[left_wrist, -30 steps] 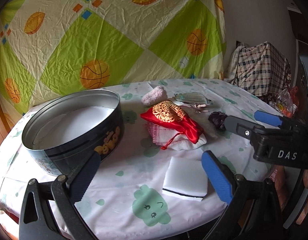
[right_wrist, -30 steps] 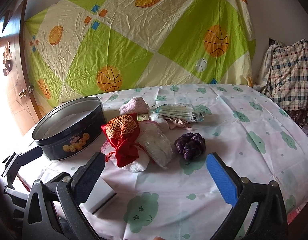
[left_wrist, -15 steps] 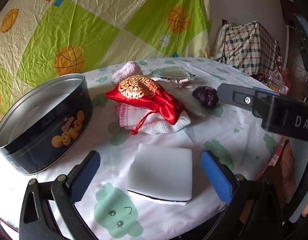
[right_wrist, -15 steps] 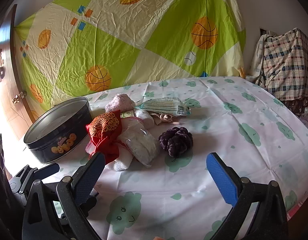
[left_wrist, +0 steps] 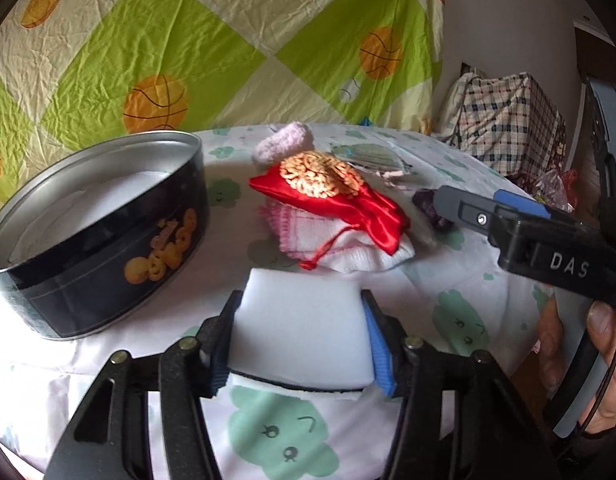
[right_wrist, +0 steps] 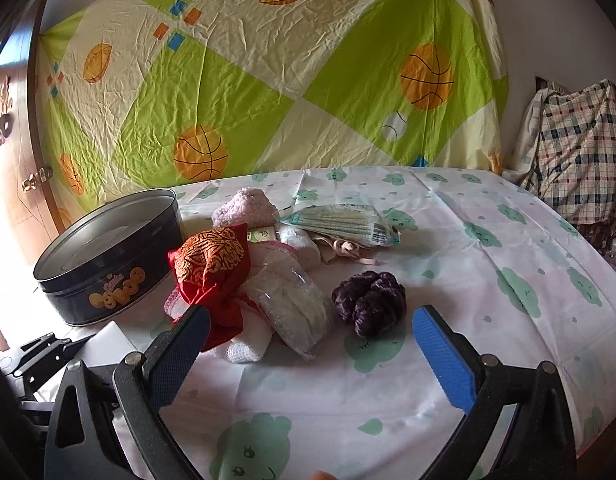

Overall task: Organize soft objects
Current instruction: 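Lift the white sponge with the left tool while the right tool grasps the red pouch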

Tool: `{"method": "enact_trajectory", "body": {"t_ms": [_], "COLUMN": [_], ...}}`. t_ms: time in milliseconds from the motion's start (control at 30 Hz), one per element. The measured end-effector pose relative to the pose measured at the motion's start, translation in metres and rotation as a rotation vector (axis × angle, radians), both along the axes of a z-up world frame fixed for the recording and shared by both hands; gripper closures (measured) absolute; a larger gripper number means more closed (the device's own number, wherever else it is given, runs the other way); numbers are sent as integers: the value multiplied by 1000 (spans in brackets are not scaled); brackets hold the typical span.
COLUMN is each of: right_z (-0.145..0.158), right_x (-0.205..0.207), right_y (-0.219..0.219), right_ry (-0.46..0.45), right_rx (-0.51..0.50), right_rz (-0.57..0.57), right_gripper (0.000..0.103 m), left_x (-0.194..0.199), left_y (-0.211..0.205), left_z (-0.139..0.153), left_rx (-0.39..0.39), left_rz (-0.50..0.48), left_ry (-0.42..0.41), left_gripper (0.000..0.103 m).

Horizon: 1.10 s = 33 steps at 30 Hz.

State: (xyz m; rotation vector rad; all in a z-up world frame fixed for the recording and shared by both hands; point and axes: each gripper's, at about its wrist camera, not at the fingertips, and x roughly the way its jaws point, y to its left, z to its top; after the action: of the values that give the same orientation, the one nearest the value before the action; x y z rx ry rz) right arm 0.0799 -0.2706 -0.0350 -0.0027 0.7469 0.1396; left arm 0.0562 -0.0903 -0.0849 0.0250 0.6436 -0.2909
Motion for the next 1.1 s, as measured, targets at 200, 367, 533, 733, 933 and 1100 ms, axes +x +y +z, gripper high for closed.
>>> {"method": "enact_trajectory", "body": {"t_ms": [200, 367, 533, 733, 933, 1100], "right_z": [0, -4, -8, -17, -29, -28], "right_x": [23, 40, 51, 62, 71, 71], "right_y": [29, 51, 69, 85, 92, 92], "right_ry": [-12, 6, 29, 88, 166, 165], "right_rx": [-35, -54, -54, -73, -101, -91], "right_rz": [66, 111, 163, 213, 226, 242], "right_gripper": [1, 1, 10, 21, 39, 66], "left_x": [8, 15, 15, 17, 15, 16], "left_y": [25, 40, 50, 57, 57, 57], "left_z": [6, 6, 4, 4, 3, 1], "left_rx": [35, 33, 27, 14, 12, 7], "left_rz": [109, 148, 180, 186, 185, 182], "left_ry": [-66, -77, -90, -93, -93, -86], "left_gripper": [48, 48, 48, 48, 48, 47]}}
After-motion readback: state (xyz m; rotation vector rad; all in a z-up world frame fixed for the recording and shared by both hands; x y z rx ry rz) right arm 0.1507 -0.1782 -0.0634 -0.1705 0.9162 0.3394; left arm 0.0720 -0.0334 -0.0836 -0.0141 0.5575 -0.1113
